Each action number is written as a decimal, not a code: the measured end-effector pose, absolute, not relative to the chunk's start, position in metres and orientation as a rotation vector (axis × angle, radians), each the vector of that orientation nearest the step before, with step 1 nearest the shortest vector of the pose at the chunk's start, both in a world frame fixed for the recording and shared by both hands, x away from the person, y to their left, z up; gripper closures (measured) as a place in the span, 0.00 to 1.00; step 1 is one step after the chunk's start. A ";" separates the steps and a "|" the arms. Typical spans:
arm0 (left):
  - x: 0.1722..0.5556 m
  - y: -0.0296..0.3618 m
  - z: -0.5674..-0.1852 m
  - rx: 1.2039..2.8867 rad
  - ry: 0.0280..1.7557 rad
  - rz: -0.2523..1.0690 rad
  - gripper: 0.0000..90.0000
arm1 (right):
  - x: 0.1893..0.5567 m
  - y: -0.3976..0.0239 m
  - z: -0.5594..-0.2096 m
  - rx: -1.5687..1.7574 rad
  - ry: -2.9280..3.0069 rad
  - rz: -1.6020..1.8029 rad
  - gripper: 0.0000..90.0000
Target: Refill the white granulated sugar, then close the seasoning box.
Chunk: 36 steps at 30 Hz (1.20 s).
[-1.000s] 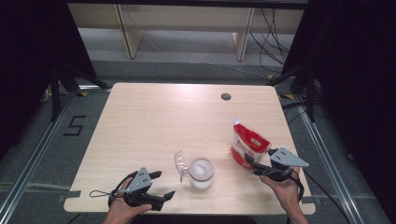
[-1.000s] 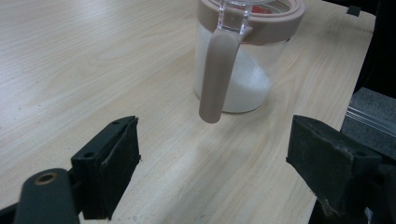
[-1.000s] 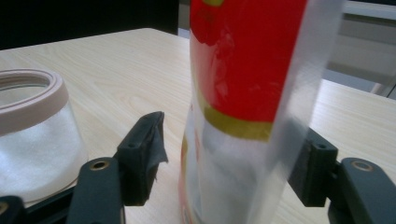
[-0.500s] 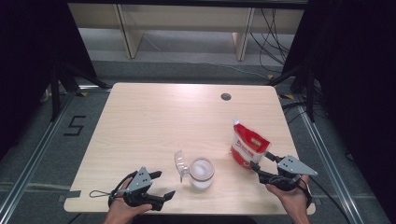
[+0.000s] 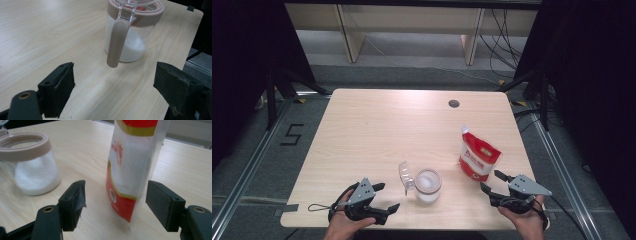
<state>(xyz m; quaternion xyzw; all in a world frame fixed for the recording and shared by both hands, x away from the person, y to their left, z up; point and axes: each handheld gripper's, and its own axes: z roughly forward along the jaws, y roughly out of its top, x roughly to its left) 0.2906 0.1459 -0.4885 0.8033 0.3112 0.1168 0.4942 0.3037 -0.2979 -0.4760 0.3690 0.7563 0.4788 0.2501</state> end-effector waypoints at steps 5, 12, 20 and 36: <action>0.291 0.144 -0.487 1.953 0.762 0.289 0.18 | 0.304 -0.301 -0.478 1.040 2.060 1.304 0.35; 0.291 0.143 -0.486 1.944 0.770 0.289 0.18 | 0.301 -0.297 -0.478 1.043 2.082 1.311 0.33; 0.290 0.142 -0.484 1.927 0.773 0.288 0.19 | 0.294 -0.293 -0.479 1.045 2.104 1.293 0.31; 0.289 0.142 -0.474 1.944 0.730 0.326 0.49 | 0.296 -0.295 -0.482 1.035 2.099 1.278 0.32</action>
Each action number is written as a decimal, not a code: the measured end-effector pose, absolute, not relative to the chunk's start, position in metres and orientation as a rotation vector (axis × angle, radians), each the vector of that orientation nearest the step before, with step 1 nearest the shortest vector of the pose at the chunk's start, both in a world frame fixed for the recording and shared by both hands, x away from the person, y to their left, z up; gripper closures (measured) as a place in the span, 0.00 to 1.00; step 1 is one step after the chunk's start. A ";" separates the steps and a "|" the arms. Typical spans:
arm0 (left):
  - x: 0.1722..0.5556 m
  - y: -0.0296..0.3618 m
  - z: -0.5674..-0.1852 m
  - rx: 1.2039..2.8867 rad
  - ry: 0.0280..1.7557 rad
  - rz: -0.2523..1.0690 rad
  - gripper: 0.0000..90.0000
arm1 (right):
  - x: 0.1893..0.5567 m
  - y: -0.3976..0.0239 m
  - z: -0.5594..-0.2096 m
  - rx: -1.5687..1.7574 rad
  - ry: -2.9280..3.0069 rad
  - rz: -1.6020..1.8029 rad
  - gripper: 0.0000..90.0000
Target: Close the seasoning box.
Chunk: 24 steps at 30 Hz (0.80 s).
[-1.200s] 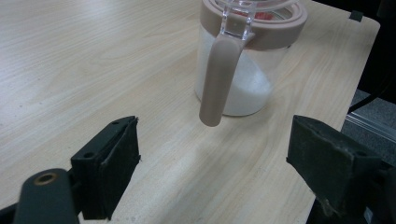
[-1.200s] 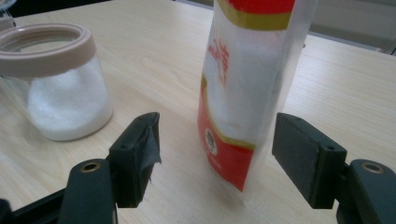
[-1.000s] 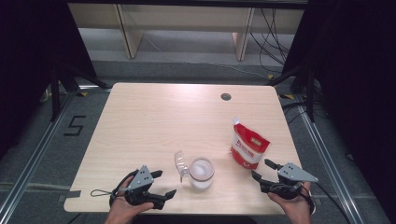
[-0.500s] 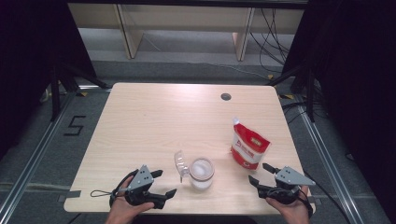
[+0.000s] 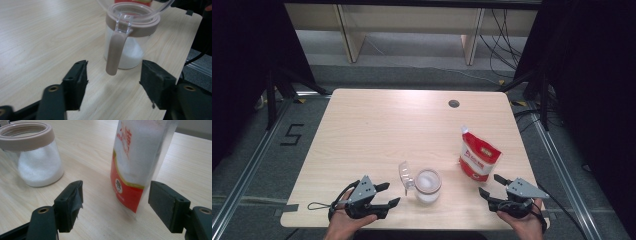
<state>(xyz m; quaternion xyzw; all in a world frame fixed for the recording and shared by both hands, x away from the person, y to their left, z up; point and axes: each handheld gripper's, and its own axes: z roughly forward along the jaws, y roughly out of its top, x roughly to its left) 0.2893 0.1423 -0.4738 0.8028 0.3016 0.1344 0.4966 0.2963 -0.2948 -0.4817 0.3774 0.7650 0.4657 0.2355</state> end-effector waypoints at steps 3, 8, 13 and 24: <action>0.287 0.141 -0.471 1.939 0.714 0.362 0.65 | 0.296 -0.295 -0.481 1.036 2.101 1.280 0.32; 0.284 0.137 -0.467 1.953 0.687 0.392 0.84 | 0.295 -0.292 -0.480 1.017 2.093 1.269 0.32; 0.286 0.131 -0.461 1.949 0.660 0.390 0.94 | 0.293 -0.291 -0.480 1.052 2.098 1.267 0.32; 0.288 0.117 -0.454 1.964 0.636 0.377 0.99 | 0.295 -0.292 -0.480 1.016 2.097 1.277 0.32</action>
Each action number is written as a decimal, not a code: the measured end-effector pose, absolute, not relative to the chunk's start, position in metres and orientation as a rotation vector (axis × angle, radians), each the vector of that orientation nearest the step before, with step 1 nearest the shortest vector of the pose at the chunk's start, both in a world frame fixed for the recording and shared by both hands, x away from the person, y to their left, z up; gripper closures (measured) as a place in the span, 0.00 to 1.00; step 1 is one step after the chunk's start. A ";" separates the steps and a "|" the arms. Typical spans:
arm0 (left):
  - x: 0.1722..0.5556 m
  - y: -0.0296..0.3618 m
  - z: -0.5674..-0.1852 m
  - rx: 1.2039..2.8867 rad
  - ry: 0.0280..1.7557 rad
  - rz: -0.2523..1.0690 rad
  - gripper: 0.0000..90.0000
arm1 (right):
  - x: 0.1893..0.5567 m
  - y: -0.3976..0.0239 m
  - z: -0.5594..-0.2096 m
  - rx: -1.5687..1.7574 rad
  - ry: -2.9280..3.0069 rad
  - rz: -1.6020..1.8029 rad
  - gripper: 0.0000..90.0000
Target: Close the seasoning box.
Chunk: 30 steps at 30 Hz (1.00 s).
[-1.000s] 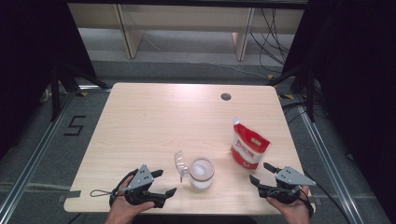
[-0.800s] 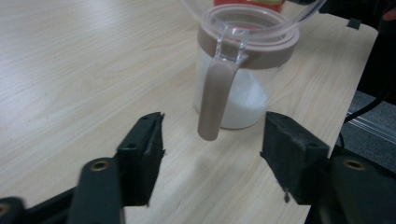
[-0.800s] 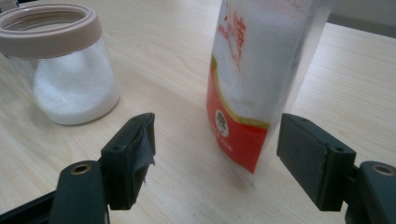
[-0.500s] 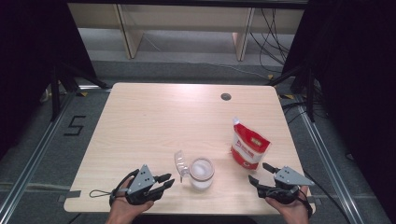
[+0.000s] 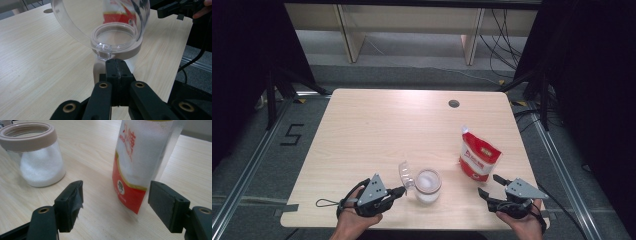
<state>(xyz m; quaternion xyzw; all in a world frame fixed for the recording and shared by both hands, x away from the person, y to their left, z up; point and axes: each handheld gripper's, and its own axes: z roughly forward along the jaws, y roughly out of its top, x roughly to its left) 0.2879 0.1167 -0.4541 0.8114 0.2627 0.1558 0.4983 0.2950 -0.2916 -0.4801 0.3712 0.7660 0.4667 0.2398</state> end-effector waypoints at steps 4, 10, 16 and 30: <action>0.289 0.114 -0.455 1.955 0.642 0.366 0.99 | 0.293 -0.290 -0.480 1.058 2.098 1.269 0.32; 0.290 0.112 -0.453 1.957 0.635 0.376 0.99 | 0.293 -0.290 -0.480 1.052 2.106 1.266 0.32; 0.290 0.111 -0.452 1.947 0.635 0.379 0.99 | 0.293 -0.290 -0.480 1.045 2.099 1.269 0.32; 0.291 0.105 -0.452 1.955 0.596 0.387 0.99 | 0.293 -0.290 -0.480 1.043 2.104 1.266 0.32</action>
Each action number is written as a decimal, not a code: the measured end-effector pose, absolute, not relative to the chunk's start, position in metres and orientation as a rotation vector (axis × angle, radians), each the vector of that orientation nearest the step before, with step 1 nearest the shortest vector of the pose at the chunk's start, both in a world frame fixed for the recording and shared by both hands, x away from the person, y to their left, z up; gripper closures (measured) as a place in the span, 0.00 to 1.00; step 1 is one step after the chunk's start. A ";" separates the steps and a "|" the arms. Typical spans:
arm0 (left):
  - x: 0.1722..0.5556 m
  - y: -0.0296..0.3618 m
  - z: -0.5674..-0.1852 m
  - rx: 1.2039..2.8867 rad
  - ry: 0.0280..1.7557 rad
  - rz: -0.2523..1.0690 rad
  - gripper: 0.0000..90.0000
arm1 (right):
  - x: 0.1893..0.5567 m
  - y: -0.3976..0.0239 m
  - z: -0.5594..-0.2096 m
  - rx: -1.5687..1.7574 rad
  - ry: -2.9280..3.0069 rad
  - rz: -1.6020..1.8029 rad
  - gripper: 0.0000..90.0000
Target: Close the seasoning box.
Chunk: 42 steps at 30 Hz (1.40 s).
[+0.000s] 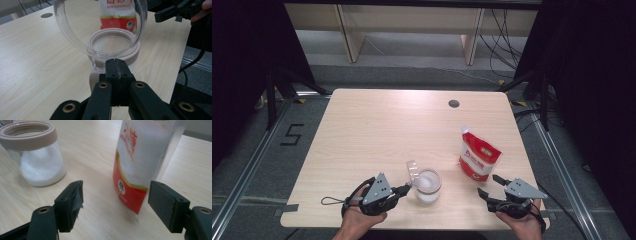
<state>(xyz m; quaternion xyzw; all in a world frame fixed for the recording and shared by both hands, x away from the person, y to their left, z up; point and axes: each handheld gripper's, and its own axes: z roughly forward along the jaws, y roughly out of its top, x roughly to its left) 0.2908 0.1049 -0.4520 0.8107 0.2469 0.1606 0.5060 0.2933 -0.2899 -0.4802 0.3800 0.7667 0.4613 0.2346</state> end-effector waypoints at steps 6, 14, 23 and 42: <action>0.292 0.102 -0.451 1.963 0.571 0.382 0.99 | 0.293 -0.289 -0.480 1.057 2.107 1.269 0.32; 0.291 0.103 -0.452 1.937 0.605 0.327 0.90 | 0.295 -0.290 -0.481 1.015 2.112 1.279 0.32; 0.293 0.115 -0.453 1.895 0.634 0.271 0.58 | 0.294 -0.290 -0.480 1.031 2.102 1.279 0.32; 0.291 0.133 -0.464 1.909 0.723 0.275 0.32 | 0.292 -0.288 -0.480 1.030 2.110 1.280 0.32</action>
